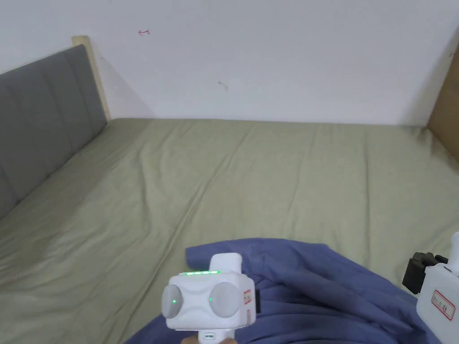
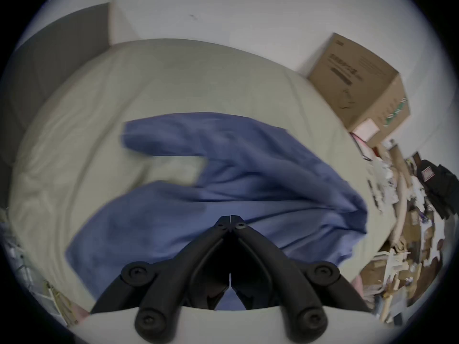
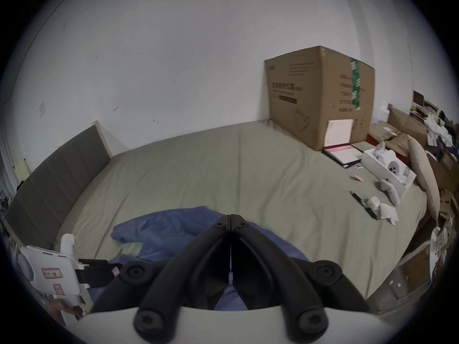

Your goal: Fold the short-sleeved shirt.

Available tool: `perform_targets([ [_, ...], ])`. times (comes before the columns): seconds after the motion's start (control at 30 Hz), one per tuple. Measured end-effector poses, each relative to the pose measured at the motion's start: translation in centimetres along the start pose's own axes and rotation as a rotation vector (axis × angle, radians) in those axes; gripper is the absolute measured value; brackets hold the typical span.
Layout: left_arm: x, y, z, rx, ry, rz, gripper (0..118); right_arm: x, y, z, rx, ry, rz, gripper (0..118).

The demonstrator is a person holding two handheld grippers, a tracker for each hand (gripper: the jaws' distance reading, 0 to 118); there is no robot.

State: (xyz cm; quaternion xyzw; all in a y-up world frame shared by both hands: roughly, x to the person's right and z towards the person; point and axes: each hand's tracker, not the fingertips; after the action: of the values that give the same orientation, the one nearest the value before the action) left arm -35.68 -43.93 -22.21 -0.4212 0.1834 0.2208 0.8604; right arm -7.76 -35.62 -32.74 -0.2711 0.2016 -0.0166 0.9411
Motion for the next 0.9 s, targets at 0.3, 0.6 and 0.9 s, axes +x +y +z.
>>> perform_targets([
  [0.3, -12.8, -1.5, -0.7, -0.066, 0.24, 0.147, 117, -5.4, -1.1, -1.9, -0.059, 0.108, 0.085, 1],
  [0.6, -14.8, -3.8, -1.8, -0.044, 0.288, 0.158, 47, -7.7, -3.3, -3.6, -0.145, 0.148, 0.165, 1],
  [0.9, -13.9, -2.0, 1.3, -0.012, 0.231, 0.122, 0, -9.1, -1.2, -9.3, -0.232, 0.272, 0.141, 1],
])
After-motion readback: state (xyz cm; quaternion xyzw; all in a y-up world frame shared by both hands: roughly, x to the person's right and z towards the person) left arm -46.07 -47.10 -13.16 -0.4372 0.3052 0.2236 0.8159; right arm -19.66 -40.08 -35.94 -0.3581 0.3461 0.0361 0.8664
